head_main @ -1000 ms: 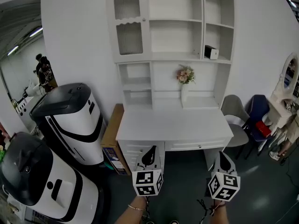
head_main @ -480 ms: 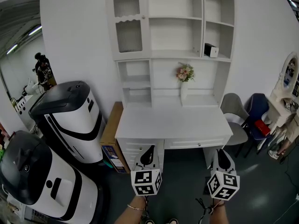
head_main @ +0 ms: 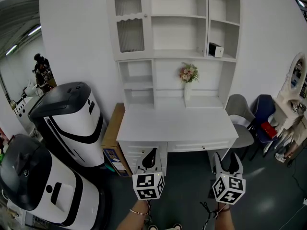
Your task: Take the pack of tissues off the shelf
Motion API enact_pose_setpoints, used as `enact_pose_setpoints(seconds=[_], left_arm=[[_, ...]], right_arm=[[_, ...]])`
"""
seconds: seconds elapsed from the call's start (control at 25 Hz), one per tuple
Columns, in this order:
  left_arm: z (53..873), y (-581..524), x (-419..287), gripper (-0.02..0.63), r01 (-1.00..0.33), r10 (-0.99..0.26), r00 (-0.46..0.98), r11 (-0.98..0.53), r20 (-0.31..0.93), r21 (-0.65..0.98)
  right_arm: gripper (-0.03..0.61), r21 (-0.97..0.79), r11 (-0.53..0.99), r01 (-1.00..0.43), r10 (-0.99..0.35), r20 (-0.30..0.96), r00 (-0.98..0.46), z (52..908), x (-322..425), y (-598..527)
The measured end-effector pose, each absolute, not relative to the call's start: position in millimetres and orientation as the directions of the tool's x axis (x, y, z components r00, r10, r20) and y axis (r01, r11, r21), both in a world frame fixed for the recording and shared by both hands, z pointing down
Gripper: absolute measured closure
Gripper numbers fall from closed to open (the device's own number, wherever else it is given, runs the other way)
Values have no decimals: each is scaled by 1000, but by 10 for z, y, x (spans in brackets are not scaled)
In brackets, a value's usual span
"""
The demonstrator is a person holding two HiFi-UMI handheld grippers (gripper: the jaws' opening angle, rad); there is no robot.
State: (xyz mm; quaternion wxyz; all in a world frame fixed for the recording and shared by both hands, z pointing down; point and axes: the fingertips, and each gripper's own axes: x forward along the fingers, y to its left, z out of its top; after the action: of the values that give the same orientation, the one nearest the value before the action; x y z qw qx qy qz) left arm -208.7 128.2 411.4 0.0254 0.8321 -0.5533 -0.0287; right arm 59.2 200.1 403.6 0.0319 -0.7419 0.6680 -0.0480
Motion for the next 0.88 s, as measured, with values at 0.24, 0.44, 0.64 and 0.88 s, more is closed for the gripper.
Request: enact_pose_setpoints(seconds=[0.24,0.44,0.64,0.88], left_arm=[[4132,1218,-2018,595,-921,-924,382,-382,-14,73],[4112,1150,-1890,595,-926,-928,372,-372,-15,64],[4087,1075,-1728,595,-936,-939,344,-345,-28,71],[4100,1013,-1519,595,-942,-947,320,-322,-31,91]], right_arm=[[208,-120,-111,-987,-994,30,109,4057,694,1944],[199,-129,-104,-986,-995,24,102,4044,856,1854],[199,-123,-77,-989,-997,19,76,4037,1054,1763],[199,-123,-59,-991,-998,27,56,4033,1330,1639]])
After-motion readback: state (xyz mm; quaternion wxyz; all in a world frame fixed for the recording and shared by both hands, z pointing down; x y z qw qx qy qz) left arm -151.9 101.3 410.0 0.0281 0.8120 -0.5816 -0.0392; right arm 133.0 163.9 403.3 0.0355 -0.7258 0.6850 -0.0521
